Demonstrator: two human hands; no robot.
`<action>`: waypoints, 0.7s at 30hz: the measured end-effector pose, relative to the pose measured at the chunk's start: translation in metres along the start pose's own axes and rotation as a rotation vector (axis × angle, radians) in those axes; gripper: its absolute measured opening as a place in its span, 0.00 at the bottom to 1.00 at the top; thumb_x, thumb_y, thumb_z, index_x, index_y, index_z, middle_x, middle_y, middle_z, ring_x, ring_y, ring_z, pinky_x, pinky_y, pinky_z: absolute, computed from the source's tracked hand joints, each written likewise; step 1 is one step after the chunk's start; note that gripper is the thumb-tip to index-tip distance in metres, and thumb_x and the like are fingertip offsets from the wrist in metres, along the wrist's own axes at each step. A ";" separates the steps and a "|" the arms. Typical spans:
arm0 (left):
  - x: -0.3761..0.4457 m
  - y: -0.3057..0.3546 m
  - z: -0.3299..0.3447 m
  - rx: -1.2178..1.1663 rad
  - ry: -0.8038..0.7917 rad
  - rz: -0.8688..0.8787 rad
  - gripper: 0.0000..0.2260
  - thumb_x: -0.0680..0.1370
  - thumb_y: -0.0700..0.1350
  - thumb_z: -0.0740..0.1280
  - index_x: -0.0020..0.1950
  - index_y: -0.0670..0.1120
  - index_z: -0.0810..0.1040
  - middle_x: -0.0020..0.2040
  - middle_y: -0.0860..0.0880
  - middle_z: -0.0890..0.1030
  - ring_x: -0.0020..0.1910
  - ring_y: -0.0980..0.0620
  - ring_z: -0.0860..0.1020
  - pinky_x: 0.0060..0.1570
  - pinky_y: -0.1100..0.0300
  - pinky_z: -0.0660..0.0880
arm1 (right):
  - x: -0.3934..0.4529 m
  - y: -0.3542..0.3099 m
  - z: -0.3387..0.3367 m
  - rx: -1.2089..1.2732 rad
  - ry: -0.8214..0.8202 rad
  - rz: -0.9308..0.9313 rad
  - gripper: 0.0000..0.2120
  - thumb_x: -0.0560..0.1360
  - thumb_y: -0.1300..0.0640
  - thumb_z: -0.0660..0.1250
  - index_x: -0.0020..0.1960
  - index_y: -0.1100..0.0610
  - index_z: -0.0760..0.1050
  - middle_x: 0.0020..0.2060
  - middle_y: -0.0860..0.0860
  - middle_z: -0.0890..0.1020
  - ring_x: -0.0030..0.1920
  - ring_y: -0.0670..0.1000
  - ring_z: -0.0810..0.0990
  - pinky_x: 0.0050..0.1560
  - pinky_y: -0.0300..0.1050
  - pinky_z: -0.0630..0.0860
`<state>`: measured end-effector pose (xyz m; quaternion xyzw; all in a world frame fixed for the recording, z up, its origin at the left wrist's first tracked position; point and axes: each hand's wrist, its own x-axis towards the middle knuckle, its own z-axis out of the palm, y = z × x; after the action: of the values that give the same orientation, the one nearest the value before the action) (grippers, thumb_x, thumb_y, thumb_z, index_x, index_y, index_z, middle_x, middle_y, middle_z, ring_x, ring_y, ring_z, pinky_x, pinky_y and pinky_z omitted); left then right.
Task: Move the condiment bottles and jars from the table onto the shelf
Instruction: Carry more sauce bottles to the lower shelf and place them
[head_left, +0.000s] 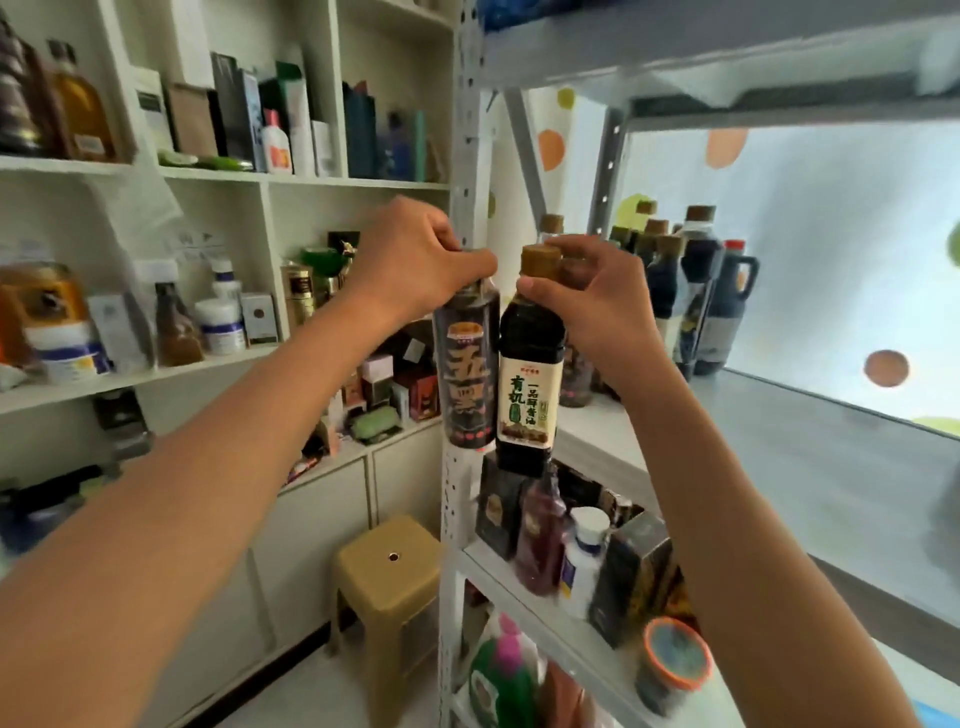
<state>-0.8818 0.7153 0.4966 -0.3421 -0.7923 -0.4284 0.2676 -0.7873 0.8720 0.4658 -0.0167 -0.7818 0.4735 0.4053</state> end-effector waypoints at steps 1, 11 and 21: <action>0.005 0.008 0.006 -0.021 -0.001 0.022 0.13 0.67 0.53 0.75 0.36 0.43 0.82 0.31 0.49 0.81 0.30 0.55 0.78 0.29 0.64 0.73 | 0.003 -0.002 -0.010 -0.020 0.035 -0.003 0.19 0.69 0.59 0.78 0.58 0.56 0.77 0.46 0.47 0.85 0.47 0.42 0.85 0.49 0.35 0.80; 0.038 0.067 0.079 -0.228 -0.035 0.072 0.15 0.67 0.56 0.75 0.35 0.45 0.81 0.32 0.51 0.81 0.33 0.55 0.79 0.37 0.57 0.78 | 0.024 0.003 -0.095 -0.215 0.253 0.012 0.23 0.68 0.55 0.78 0.60 0.60 0.78 0.49 0.52 0.86 0.49 0.49 0.86 0.53 0.48 0.82; 0.030 0.075 0.155 -0.240 -0.174 0.034 0.17 0.69 0.56 0.74 0.35 0.42 0.81 0.31 0.49 0.80 0.29 0.59 0.76 0.34 0.66 0.70 | 0.022 0.057 -0.124 -0.355 0.392 0.115 0.24 0.64 0.42 0.73 0.57 0.49 0.77 0.49 0.48 0.85 0.48 0.48 0.85 0.53 0.55 0.81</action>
<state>-0.8628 0.8882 0.4788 -0.4206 -0.7497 -0.4843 0.1625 -0.7421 1.0023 0.4638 -0.2234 -0.7569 0.3388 0.5123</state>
